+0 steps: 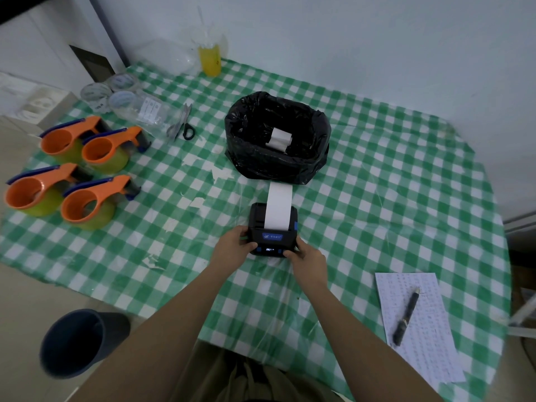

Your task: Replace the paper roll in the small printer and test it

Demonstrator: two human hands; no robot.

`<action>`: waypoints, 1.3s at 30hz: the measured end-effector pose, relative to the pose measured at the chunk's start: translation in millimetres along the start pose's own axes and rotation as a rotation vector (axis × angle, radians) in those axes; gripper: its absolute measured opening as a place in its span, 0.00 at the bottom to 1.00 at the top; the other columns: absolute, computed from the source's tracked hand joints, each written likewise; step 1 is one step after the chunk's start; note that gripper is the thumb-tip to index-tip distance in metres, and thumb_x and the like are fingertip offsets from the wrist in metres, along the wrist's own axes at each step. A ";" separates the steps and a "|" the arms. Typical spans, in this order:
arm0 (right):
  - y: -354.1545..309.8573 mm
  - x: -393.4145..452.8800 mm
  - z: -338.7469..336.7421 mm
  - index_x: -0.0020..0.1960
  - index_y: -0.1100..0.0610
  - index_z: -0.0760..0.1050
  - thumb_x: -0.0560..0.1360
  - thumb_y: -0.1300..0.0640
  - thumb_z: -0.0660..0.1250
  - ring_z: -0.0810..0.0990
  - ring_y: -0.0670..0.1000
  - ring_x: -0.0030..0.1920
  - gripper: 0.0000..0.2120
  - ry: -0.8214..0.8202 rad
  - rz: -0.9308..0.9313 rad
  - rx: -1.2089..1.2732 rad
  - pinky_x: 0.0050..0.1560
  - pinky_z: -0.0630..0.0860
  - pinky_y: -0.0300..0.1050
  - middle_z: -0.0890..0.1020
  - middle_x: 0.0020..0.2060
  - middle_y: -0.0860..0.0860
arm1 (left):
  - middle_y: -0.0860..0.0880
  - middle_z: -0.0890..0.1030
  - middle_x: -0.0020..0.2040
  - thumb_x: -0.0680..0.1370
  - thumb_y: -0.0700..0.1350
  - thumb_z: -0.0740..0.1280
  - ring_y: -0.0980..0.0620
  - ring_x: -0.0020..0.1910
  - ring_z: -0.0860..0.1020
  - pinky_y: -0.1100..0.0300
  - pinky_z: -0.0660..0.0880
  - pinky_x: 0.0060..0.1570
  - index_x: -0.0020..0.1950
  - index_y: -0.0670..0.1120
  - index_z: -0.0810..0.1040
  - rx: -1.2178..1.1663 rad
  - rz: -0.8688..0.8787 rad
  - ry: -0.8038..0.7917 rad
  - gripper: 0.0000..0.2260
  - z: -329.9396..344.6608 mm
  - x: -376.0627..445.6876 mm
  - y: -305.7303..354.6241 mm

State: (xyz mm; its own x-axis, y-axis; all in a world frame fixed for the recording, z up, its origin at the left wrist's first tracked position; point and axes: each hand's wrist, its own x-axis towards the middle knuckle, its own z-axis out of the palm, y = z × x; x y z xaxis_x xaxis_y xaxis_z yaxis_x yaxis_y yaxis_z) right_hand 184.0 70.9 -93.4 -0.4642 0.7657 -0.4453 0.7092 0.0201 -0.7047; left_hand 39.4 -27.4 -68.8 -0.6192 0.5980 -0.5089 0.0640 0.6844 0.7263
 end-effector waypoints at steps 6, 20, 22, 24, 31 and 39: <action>0.3 -0.6 -0.4 0.66 0.45 0.72 0.75 0.55 0.66 0.77 0.50 0.37 0.20 -0.001 -0.005 -0.007 0.30 0.68 0.36 0.85 0.44 0.55 | 0.43 0.77 0.63 0.74 0.40 0.68 0.44 0.60 0.78 0.49 0.74 0.61 0.63 0.43 0.72 -0.010 -0.002 0.005 0.17 0.4 0.5 -1.4; 0.6 -0.2 -0.8 0.67 0.45 0.72 0.75 0.55 0.66 0.76 0.50 0.36 0.20 0.000 -0.019 -0.014 0.31 0.69 0.40 0.85 0.45 0.55 | 0.42 0.77 0.63 0.74 0.39 0.67 0.44 0.59 0.78 0.53 0.72 0.58 0.63 0.41 0.72 -0.024 0.011 0.007 0.17 1.4 1.5 -2.1; 1.2 -0.3 -0.5 0.67 0.45 0.72 0.75 0.55 0.66 0.76 0.51 0.36 0.20 0.001 -0.016 -0.004 0.32 0.70 0.41 0.85 0.45 0.56 | 0.42 0.77 0.63 0.74 0.39 0.68 0.44 0.59 0.78 0.52 0.73 0.60 0.62 0.41 0.73 -0.009 0.016 0.010 0.17 0.8 1.9 -2.2; 0.9 -0.1 -0.4 0.67 0.45 0.72 0.75 0.55 0.66 0.78 0.52 0.38 0.21 0.003 -0.013 0.000 0.36 0.73 0.42 0.85 0.46 0.56 | 0.42 0.78 0.63 0.74 0.39 0.68 0.43 0.59 0.78 0.49 0.73 0.61 0.62 0.41 0.73 0.016 0.020 0.011 0.17 0.3 2.5 -2.1; -4.0 -3.7 -2.2 0.70 0.51 0.67 0.74 0.56 0.68 0.80 0.53 0.57 0.25 -0.005 0.032 0.097 0.54 0.75 0.43 0.77 0.65 0.51 | 0.41 0.78 0.62 0.73 0.39 0.69 0.43 0.60 0.77 0.54 0.72 0.58 0.61 0.41 0.73 0.051 -0.001 -0.009 0.17 -2.0 4.6 2.9; -66.3 -22.3 -56.6 0.68 0.57 0.70 0.76 0.59 0.66 0.76 0.50 0.57 0.21 0.129 0.017 0.419 0.60 0.73 0.45 0.76 0.65 0.54 | 0.43 0.73 0.67 0.76 0.41 0.65 0.47 0.65 0.71 0.58 0.66 0.64 0.66 0.42 0.70 0.117 0.164 0.028 0.19 -34.0 -24.3 51.7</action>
State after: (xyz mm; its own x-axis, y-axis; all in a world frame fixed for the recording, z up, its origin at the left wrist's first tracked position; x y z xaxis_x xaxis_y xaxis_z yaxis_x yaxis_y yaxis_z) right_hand 177.4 88.9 -5.5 -0.3652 0.8384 -0.4046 0.4274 -0.2352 -0.8730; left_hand 31.2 -20.7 -3.1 -0.6143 0.6946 -0.3743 0.2554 0.6239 0.7386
